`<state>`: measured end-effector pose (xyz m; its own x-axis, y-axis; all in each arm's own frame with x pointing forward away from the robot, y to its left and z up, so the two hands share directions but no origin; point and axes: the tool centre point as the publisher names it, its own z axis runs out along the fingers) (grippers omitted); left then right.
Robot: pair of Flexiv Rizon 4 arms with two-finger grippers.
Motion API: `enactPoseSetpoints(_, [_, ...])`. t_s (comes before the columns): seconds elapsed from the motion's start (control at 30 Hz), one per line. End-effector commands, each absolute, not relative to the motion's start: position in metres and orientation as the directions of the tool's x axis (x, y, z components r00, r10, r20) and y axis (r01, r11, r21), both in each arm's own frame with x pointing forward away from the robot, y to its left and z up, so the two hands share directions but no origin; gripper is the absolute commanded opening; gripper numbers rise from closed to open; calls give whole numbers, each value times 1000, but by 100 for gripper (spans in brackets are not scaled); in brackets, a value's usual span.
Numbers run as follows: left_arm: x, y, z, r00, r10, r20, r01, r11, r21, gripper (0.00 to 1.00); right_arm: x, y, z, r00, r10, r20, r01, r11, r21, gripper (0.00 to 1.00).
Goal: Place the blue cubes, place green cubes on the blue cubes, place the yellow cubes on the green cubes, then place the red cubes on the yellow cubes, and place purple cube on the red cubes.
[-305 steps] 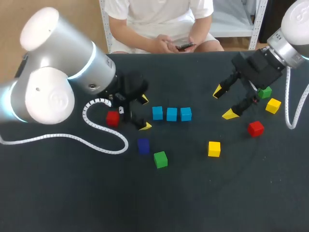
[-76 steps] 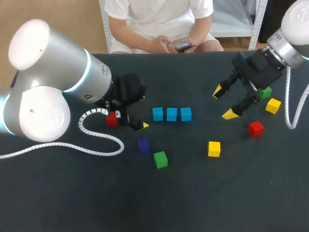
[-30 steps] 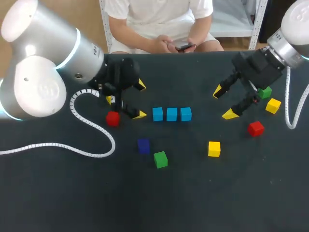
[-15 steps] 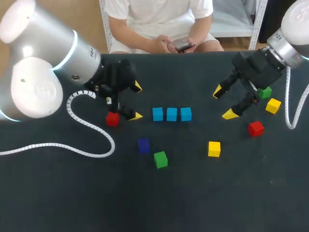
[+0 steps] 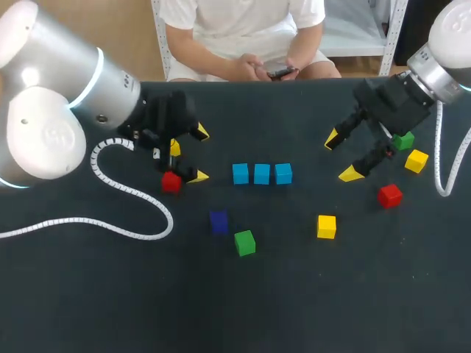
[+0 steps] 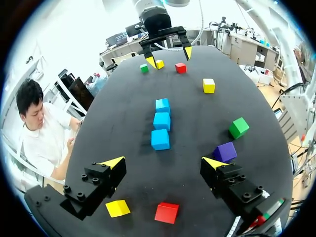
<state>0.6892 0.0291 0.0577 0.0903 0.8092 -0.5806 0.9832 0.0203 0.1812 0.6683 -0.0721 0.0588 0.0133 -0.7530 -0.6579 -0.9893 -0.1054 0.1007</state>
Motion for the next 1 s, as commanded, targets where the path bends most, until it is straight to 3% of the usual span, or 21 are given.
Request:
enactPoseSetpoints(0.03, [690, 32, 56, 94, 805, -586, 983, 17, 180, 100, 668, -72, 59, 14, -752, -659, -989, -106, 100, 100])
enactPoseSetpoints(0.4, [690, 32, 56, 94, 805, -586, 983, 17, 180, 100, 668, -72, 59, 14, -752, -659, -989, -106, 100, 100])
enactPoseSetpoints(0.73, [690, 32, 56, 94, 805, -586, 983, 17, 180, 100, 647, -4, 91, 214, -764, -609, -959, -283, 18, 100])
enactPoseSetpoints(1.0, [690, 32, 56, 94, 805, -586, 983, 17, 180, 100, 632, 26, 102, 228, -839, -494, -958, -284, 39, 100])
